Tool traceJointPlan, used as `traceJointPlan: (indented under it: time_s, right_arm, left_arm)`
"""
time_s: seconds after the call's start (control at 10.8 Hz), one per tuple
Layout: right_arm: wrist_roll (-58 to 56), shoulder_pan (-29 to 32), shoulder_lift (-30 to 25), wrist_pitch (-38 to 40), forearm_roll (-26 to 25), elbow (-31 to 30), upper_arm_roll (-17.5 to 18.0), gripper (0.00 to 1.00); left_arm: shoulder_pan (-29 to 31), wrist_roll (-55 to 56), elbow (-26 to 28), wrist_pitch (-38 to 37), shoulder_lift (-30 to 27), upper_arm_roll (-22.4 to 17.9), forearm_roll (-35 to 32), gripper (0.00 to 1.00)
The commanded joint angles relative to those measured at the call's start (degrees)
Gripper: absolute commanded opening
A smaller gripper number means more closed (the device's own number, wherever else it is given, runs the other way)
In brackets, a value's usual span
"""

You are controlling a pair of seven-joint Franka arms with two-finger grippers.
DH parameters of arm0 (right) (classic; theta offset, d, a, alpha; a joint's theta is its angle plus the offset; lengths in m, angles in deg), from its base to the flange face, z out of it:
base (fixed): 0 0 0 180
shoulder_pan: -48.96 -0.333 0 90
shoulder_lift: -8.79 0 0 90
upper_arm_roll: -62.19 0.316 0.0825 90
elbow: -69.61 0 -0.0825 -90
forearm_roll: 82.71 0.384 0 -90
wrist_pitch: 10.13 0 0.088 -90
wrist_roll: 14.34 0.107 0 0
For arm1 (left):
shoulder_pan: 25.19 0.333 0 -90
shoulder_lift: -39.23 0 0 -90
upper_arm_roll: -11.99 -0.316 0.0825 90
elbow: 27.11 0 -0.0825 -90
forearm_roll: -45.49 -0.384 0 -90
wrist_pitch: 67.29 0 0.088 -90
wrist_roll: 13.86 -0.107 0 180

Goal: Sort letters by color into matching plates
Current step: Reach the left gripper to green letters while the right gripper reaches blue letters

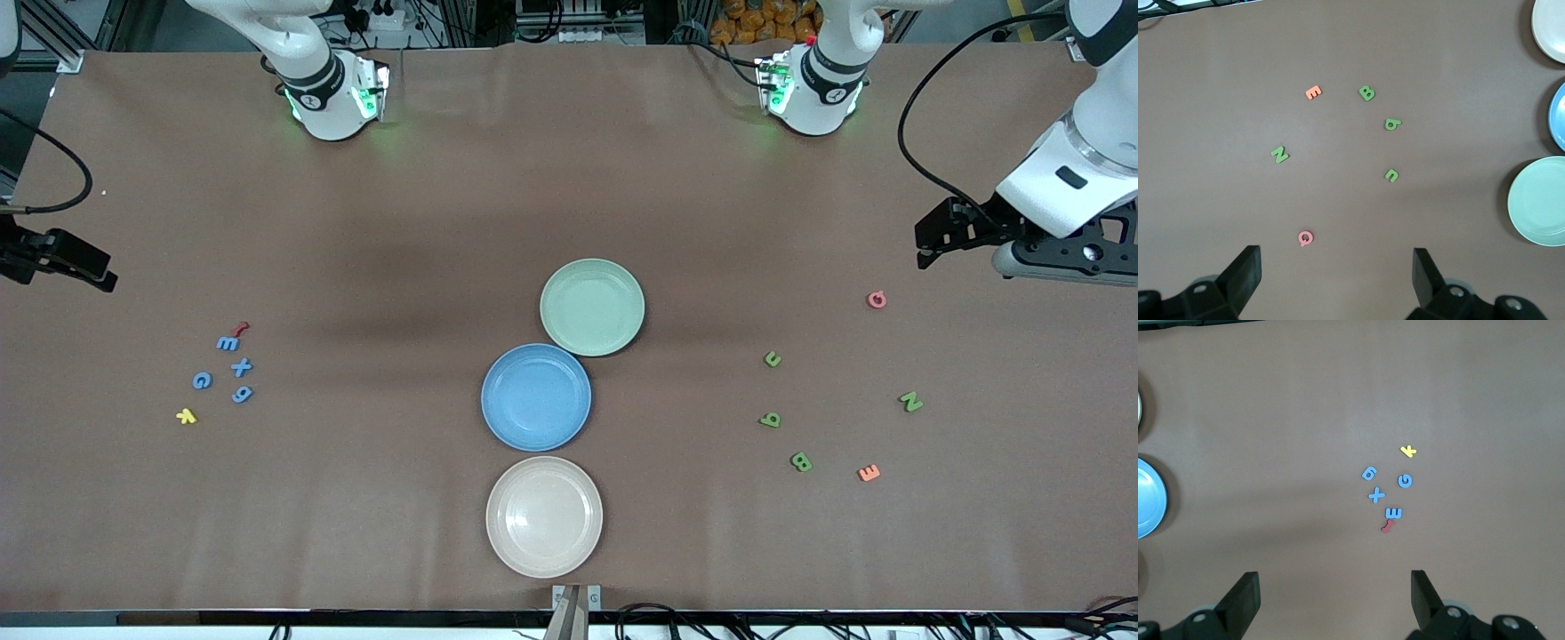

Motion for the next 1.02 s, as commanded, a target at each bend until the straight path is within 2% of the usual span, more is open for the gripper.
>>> traceJointPlan:
  time_s: [0.0, 0.28, 0.56, 0.74, 0.93]
  right_arm:
    - [-0.39, 0.3, 0.17, -0.03, 1.07, -0.59, 0.26, 1.0]
    - [-2.06, 0.38, 0.08, -1.07, 1.16, -2.42, 0.35, 1.0]
    - [-2.15, 0.65, -0.18, -6.42, 1.07, -7.69, 0.26, 1.0]
    - [-2.15, 1.61, -0.45, -13.0, 1.07, -14.53, 0.17, 1.0]
    - [-1.89, 2.75, -0.45, -19.33, 1.16, -20.86, 0.17, 1.0]
  left_arm:
    - [0.04, 0.52, -1.03, -1.31, 0.5, -0.43, 1.39, 1.0]
    - [0.4, -2.18, 1.77, -0.87, 1.29, -0.25, 1.48, 1.0]
    - [-0.39, -14.05, 3.44, 0.01, 5.24, 0.44, 1.39, 1.0]
    - [-0.3, -14.59, 7.29, 5.25, 6.74, 3.95, 0.52, 1.0]
    - [-0.3, -17.39, 14.75, 15.26, 7.18, 5.98, 0.42, 1.0]
